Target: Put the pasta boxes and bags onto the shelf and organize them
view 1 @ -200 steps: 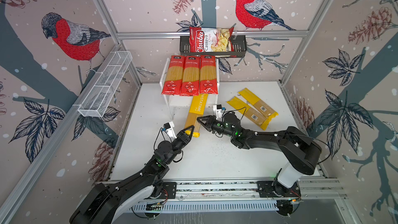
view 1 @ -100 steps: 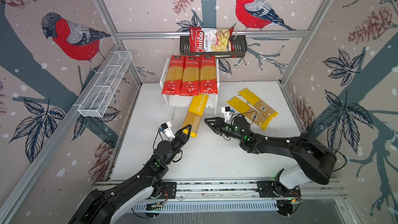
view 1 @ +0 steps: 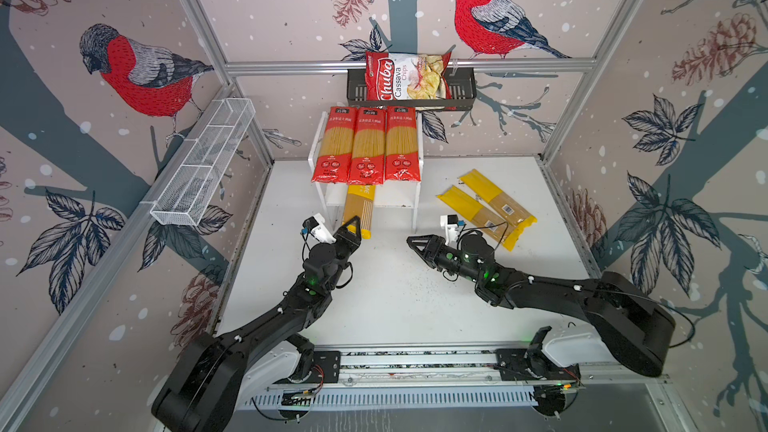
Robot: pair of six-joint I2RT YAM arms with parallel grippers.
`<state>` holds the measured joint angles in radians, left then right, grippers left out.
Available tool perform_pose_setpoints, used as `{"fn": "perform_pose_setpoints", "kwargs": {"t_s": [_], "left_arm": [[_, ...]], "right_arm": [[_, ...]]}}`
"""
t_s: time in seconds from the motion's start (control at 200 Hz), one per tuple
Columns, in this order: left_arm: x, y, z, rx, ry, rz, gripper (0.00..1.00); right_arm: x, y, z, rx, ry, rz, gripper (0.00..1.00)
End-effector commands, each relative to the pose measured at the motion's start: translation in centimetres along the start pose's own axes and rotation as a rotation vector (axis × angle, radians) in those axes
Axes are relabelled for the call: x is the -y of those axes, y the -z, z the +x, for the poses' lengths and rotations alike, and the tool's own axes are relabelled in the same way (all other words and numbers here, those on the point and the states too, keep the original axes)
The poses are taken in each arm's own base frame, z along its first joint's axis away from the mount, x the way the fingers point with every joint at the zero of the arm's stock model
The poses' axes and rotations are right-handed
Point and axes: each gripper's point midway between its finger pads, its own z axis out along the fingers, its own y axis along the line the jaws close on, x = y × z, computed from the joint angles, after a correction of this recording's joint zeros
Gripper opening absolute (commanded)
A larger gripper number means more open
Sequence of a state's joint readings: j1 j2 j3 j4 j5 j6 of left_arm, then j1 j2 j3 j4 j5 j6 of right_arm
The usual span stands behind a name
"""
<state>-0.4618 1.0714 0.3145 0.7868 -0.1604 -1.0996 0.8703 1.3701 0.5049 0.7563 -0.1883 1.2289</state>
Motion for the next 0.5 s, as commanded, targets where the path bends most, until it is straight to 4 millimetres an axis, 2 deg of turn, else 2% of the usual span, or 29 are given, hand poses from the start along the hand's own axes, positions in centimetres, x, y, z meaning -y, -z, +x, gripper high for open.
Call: {"fn": "perform_pose_setpoints", "kwargs": {"t_s": [0.0,0.165,0.305,0.425,0.495], "left_arm": [[5.4,-0.7,-4.0,0.119,0.003,0.212,0.17],[4.4,-2.3,-5.9,0.155,0.010,0.195,0.17],[4.0,-3.6,-5.8,0.108,0.029,0.212,0.22],[3.1,-3.7,-5.7,0.095,0.055,0.216,0.31],[2.5,-3.4,-5.6,0.093,0.059,0.202,0.40]], "right_arm": [[-0.2,0.2,-0.4,0.022,0.036,0.009,0.41],[0.3,0.3,-0.2,0.021,0.051,0.029,0.41],[0.4,0.4,-0.2,0.019,0.056,0.034,0.41],[0.4,0.4,-0.2,0.020,0.064,0.037,0.42],[0.4,0.5,-0.2,0.021,0.069,0.038,0.42]]}}
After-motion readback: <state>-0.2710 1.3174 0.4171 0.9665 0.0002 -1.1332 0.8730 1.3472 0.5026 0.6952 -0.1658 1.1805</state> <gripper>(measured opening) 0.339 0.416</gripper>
